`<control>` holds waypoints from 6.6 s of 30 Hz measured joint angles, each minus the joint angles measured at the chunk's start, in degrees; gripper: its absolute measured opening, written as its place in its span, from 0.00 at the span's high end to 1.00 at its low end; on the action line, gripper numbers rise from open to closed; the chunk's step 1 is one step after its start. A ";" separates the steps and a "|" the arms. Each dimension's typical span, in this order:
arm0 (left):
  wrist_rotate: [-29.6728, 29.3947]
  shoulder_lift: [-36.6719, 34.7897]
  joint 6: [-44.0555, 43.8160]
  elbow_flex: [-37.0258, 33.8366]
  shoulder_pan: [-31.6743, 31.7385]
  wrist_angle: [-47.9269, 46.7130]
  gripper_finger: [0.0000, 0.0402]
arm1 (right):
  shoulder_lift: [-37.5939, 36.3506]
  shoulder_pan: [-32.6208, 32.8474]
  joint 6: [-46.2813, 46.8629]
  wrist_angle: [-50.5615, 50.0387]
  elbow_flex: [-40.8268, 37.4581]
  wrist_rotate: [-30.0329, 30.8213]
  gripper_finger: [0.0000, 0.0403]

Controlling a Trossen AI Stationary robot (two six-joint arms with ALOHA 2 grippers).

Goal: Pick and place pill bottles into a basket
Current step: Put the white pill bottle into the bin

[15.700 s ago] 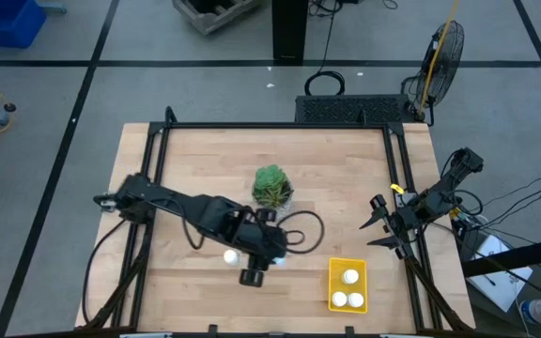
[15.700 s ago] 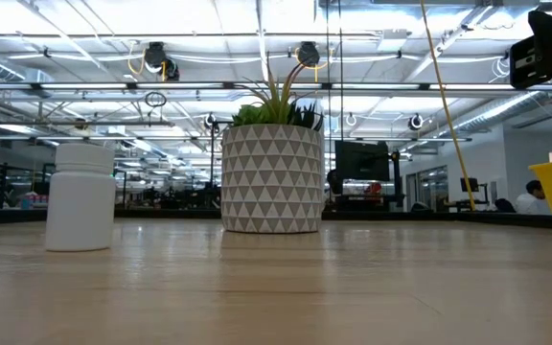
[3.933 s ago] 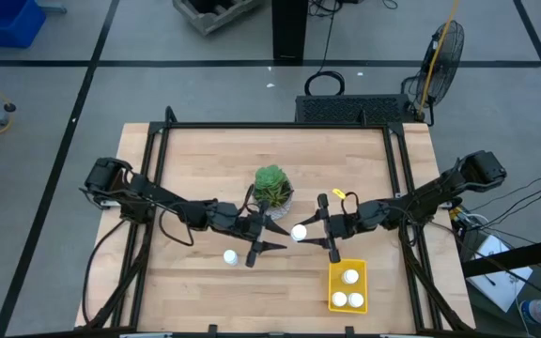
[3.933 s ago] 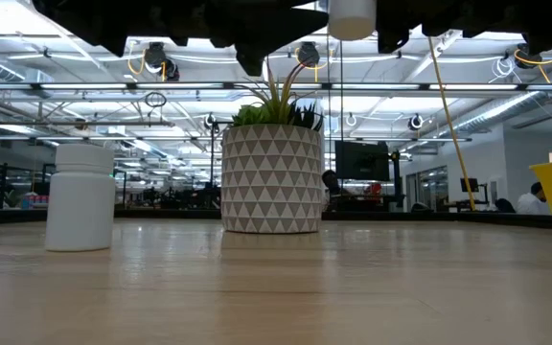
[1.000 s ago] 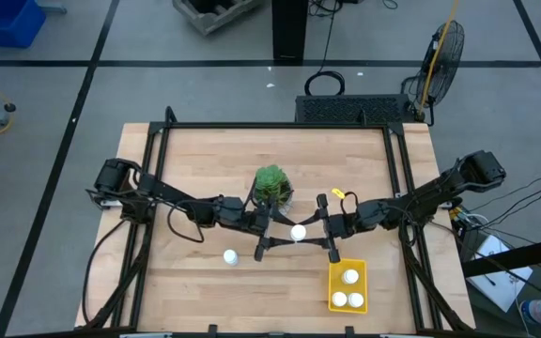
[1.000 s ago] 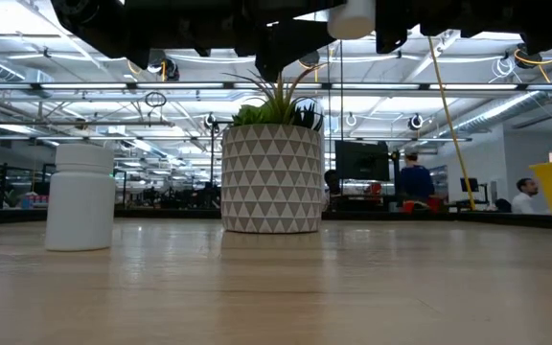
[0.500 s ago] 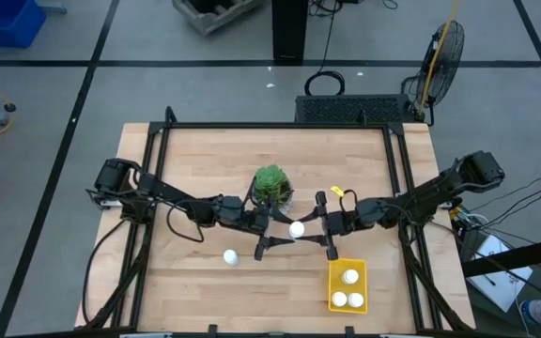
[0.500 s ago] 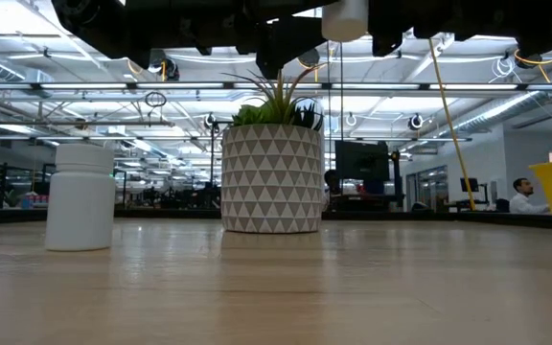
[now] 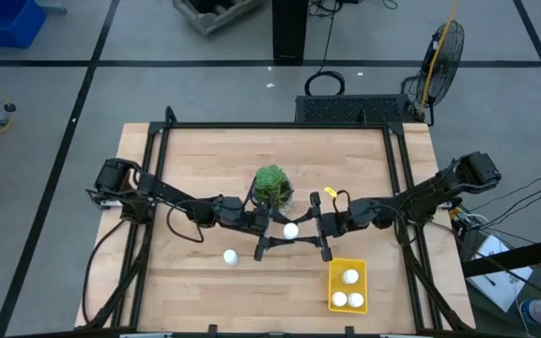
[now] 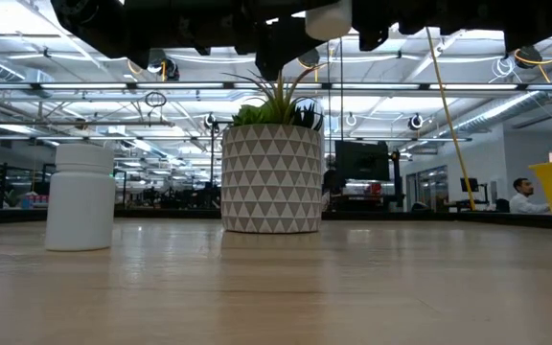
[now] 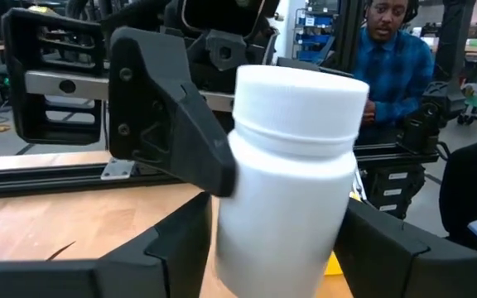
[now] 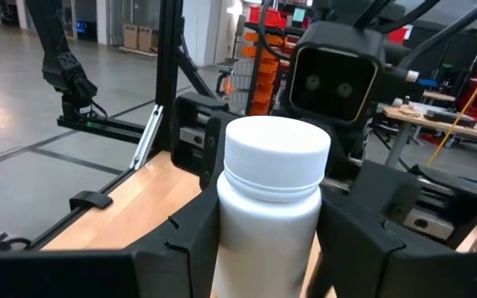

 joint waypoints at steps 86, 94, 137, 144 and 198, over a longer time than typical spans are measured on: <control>-1.88 0.04 -3.07 -0.02 -2.01 -3.74 0.57 | 8.46 -2.86 4.75 -88.31 53.13 -8.78 0.32; -1.90 0.04 -2.71 -0.02 -2.03 -3.61 0.57 | 11.50 -2.84 4.67 -88.01 53.13 -8.95 0.32; -1.44 0.04 -2.43 -0.02 -2.03 -3.80 0.57 | 10.75 -2.91 6.07 -89.17 53.11 -13.30 0.63; -0.38 0.04 -3.86 -0.02 -1.98 -3.88 0.49 | 10.52 -2.91 6.16 -90.89 53.13 -13.64 0.59; 4.15 0.02 -6.80 -0.02 -4.46 -6.82 0.30 | -2.40 26.23 26.58 -85.98 31.43 5.38 0.63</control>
